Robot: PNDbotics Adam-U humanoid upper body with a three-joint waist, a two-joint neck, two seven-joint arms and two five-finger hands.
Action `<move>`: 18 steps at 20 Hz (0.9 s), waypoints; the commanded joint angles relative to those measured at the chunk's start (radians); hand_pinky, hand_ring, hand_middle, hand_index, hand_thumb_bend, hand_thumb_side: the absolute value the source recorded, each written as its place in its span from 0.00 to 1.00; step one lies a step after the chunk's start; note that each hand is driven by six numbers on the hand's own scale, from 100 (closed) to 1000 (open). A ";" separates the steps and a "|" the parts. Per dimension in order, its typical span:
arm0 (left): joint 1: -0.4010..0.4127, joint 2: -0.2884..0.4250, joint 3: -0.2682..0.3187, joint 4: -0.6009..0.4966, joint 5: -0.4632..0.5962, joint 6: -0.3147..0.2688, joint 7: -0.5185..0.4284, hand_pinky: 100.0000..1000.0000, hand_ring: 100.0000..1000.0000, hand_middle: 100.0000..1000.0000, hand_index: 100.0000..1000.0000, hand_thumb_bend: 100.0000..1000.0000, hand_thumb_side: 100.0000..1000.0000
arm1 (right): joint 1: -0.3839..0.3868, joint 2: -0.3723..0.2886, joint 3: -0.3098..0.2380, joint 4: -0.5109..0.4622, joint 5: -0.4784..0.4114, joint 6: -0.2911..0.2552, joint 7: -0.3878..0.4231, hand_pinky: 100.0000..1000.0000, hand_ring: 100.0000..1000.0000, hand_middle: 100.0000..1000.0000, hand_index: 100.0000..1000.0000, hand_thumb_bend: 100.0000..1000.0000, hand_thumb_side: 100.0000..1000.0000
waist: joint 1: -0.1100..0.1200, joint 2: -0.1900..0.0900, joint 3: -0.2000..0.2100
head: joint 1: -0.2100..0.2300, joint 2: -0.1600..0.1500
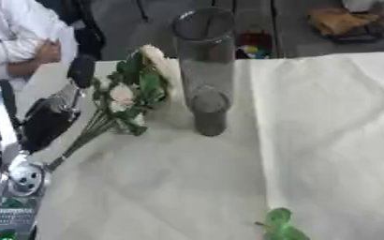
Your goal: Arrange flowers into the vase.
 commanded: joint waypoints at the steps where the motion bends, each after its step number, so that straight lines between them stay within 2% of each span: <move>1: 0.002 0.092 -0.054 0.025 0.023 0.038 -0.044 0.88 0.99 0.95 0.98 0.69 0.92 | -0.001 -0.033 0.001 -0.018 0.005 0.003 0.000 0.62 0.74 0.65 0.80 0.00 1.00 | 0.005 -0.026 0.002 | -0.007 0.007; 7: -0.009 0.222 -0.181 0.136 0.068 0.075 -0.123 0.87 0.97 0.92 0.96 0.73 0.94 | 0.010 -0.042 0.003 -0.018 0.006 0.006 0.003 0.62 0.74 0.65 0.80 0.00 1.00 | 0.016 -0.033 0.006 | -0.023 0.009; 10: -0.008 0.285 -0.223 0.162 0.106 0.092 -0.162 0.87 0.99 0.93 0.97 0.76 0.94 | 0.012 -0.044 0.004 -0.018 0.006 0.006 0.004 0.62 0.74 0.64 0.80 0.00 1.00 | 0.017 -0.035 0.004 | -0.029 0.009; 14: -0.003 0.369 -0.252 0.194 0.157 0.121 -0.214 0.88 1.00 0.95 1.00 0.71 0.91 | 0.012 -0.043 0.007 -0.018 0.003 0.005 0.007 0.62 0.74 0.64 0.80 0.00 1.00 | 0.018 -0.035 -0.001 | -0.029 0.013; 18: 0.008 0.455 -0.223 0.176 0.210 0.167 -0.267 0.89 1.00 0.96 1.00 0.69 0.91 | 0.009 -0.037 0.010 -0.018 -0.001 0.003 0.010 0.62 0.74 0.64 0.80 0.00 1.00 | 0.012 -0.034 -0.013 | -0.011 0.010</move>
